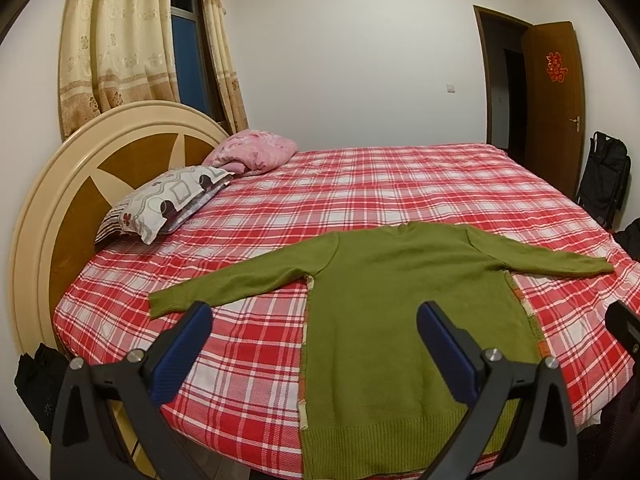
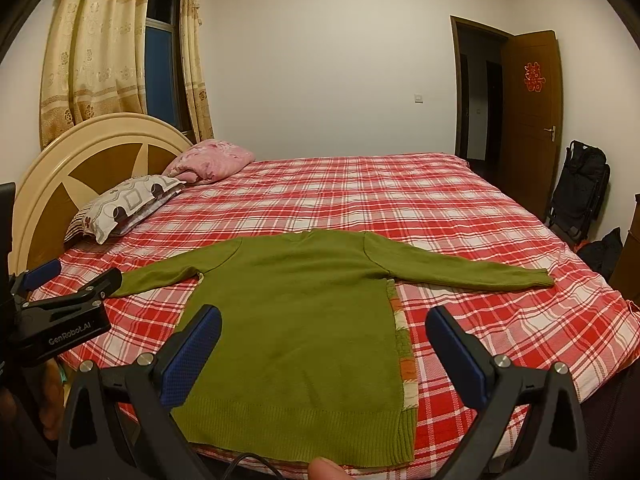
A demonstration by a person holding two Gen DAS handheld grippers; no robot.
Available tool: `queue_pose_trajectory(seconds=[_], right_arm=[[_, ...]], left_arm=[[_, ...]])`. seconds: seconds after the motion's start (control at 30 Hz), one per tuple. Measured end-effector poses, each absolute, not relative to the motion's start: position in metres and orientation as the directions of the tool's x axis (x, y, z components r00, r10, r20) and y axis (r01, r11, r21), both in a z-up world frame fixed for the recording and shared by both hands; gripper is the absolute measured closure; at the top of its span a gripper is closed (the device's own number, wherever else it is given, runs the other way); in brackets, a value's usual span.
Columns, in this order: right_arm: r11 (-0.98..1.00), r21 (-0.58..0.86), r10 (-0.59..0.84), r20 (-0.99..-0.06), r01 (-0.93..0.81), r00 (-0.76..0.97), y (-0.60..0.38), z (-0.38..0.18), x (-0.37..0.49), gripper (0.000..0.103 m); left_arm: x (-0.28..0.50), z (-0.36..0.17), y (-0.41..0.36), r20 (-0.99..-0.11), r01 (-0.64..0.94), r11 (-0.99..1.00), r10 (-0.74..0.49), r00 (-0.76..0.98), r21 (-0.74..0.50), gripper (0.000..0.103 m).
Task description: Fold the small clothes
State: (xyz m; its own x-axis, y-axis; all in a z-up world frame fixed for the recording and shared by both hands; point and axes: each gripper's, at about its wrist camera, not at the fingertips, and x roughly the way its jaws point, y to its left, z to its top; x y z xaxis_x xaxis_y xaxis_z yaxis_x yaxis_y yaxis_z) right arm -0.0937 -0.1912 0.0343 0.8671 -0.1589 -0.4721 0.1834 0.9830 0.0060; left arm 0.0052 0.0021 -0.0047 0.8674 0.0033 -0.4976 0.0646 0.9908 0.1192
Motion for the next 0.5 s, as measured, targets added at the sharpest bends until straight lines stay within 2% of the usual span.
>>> queue_pose_trajectory(seconds=[0.5], right_arm=[[0.983,0.005,-0.157,-0.472,0.181,0.867,-0.19,0.0335,-0.0938,0.001]], left_arm=[[0.0063,-0.0047,0.0084,-0.506,0.065,0.991,0.002,0.863,0.115,0.0]])
